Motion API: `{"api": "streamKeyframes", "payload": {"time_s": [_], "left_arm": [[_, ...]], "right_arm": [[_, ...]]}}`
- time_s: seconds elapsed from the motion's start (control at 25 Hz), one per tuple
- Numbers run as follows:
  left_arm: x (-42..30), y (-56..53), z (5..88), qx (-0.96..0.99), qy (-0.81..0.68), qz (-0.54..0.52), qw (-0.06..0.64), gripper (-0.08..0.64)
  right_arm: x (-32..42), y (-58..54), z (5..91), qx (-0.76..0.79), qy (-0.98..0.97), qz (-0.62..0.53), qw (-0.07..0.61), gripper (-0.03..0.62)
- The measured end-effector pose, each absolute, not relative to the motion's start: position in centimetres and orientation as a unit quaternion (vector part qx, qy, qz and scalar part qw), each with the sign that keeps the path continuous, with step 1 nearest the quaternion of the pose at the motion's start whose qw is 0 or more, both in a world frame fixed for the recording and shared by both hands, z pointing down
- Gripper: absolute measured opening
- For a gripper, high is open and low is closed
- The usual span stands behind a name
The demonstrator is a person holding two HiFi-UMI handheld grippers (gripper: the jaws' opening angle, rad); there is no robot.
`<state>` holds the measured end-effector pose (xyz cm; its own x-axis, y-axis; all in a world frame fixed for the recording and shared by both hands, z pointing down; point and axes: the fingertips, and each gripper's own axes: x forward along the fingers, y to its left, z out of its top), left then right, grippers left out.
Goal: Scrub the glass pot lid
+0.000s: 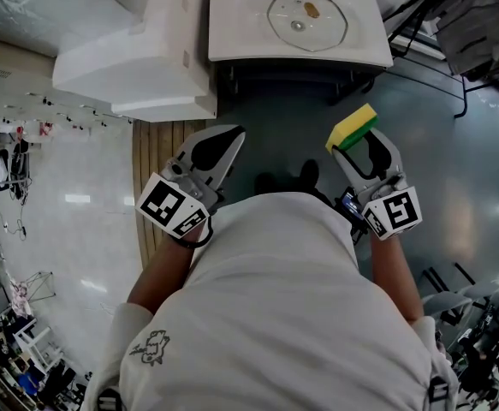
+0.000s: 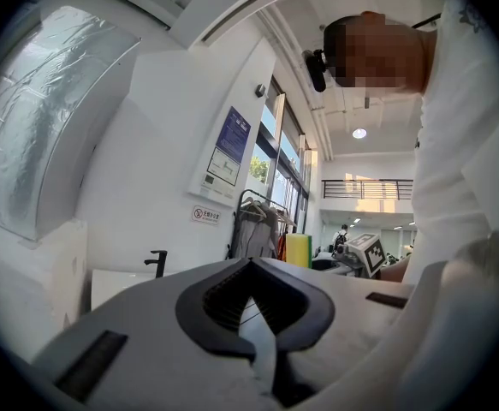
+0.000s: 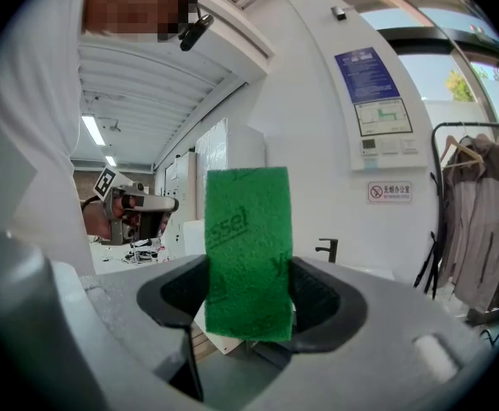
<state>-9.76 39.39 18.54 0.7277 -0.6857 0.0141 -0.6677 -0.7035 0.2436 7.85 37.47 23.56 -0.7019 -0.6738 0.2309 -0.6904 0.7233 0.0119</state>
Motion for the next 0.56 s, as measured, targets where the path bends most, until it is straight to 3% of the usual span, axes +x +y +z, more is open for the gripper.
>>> {"api": "streamKeyframes", "payload": {"time_s": [0.56], "left_arm": [[-8.9,39.7,18.8,0.925,-0.36,-0.036,0.119,-0.002]], "right_arm": [[9.5,37.7,23.3,0.385,-0.916,0.036,0.109,0.29]]}}
